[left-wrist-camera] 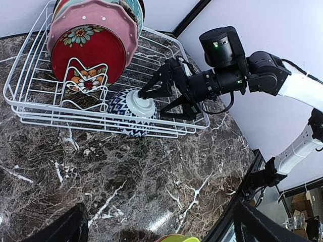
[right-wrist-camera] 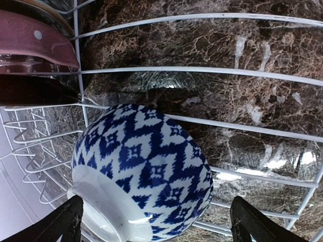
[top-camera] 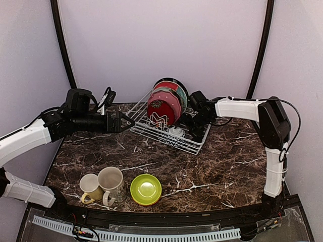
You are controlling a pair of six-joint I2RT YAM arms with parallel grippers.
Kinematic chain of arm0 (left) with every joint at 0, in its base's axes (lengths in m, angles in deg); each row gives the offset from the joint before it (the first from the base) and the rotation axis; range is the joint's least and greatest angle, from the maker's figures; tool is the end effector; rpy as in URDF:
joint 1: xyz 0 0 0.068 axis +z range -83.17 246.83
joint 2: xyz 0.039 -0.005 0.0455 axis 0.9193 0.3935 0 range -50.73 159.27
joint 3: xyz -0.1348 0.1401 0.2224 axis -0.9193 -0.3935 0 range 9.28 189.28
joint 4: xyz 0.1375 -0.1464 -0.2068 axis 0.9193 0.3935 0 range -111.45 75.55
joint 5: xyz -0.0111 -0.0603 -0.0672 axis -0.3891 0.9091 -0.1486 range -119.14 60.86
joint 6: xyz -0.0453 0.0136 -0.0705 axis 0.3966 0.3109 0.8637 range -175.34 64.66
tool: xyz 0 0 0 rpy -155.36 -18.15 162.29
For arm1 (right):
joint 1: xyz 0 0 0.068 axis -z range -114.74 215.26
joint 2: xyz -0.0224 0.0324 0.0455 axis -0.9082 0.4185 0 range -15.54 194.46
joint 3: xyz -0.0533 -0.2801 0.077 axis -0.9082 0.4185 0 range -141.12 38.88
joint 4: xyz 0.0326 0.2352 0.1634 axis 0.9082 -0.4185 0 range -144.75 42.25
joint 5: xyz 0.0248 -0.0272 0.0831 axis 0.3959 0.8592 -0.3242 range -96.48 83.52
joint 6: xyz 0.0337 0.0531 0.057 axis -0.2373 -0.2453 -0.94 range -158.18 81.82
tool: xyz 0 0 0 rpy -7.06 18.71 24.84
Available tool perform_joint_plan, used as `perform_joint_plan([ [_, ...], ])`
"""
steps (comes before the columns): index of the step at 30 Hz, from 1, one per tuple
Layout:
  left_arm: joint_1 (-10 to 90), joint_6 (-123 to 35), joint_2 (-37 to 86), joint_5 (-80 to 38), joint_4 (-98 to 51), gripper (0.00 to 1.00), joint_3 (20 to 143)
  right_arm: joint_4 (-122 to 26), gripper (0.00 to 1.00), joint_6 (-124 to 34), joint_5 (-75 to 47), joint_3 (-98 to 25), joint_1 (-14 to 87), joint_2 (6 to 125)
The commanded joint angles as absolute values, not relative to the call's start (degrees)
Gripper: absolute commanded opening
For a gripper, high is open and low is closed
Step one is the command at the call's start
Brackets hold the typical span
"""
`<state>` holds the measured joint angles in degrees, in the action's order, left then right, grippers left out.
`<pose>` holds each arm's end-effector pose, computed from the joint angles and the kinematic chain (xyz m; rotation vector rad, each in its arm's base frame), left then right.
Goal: Unload the mixed dishes from the dish rack
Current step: Grab the bowl from the dish rack.
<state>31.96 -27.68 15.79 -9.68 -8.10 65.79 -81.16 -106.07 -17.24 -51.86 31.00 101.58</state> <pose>0.2465 -0.2021 0.3314 0.3672 2.0745 -1.0213 0.4027 0.2912 0.1741 0.7563 2.7527 0.7680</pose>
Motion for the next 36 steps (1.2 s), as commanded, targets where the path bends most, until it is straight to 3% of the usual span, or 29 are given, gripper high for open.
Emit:
perform_joint_plan([
  [1, 32.0, -27.7, 15.4, -8.9, -9.0, 0.99, 65.3, -75.1, 0.99, -107.2, -20.2, -49.4, 31.7, 102.6],
  [13, 32.0, -27.2, 15.8, -8.7, -9.1, 0.99, 65.5, -59.1, 0.99, -106.7, -25.9, -41.3, 32.7, 102.7],
  [20, 32.0, -27.0, 16.1, -8.7, -9.3, 0.99, 65.6, -45.5, 0.93, -106.6, -26.5, -34.5, 32.8, 98.0],
  [26, 32.0, -26.8, 16.4, -8.4, -9.4, 0.99, 65.6, -41.2, 0.79, -107.4, -27.5, -32.3, 32.9, 97.5],
  [31, 32.0, -27.0, 16.2, -8.7, -9.2, 0.99, 65.7, -39.7, 0.60, -108.3, -26.9, -30.3, 33.1, 96.8],
  [36, 32.0, -27.0, 16.5, -8.8, -9.1, 0.99, 65.9, -39.0, 0.55, -107.3, -26.9, -29.4, 33.3, 94.9],
])
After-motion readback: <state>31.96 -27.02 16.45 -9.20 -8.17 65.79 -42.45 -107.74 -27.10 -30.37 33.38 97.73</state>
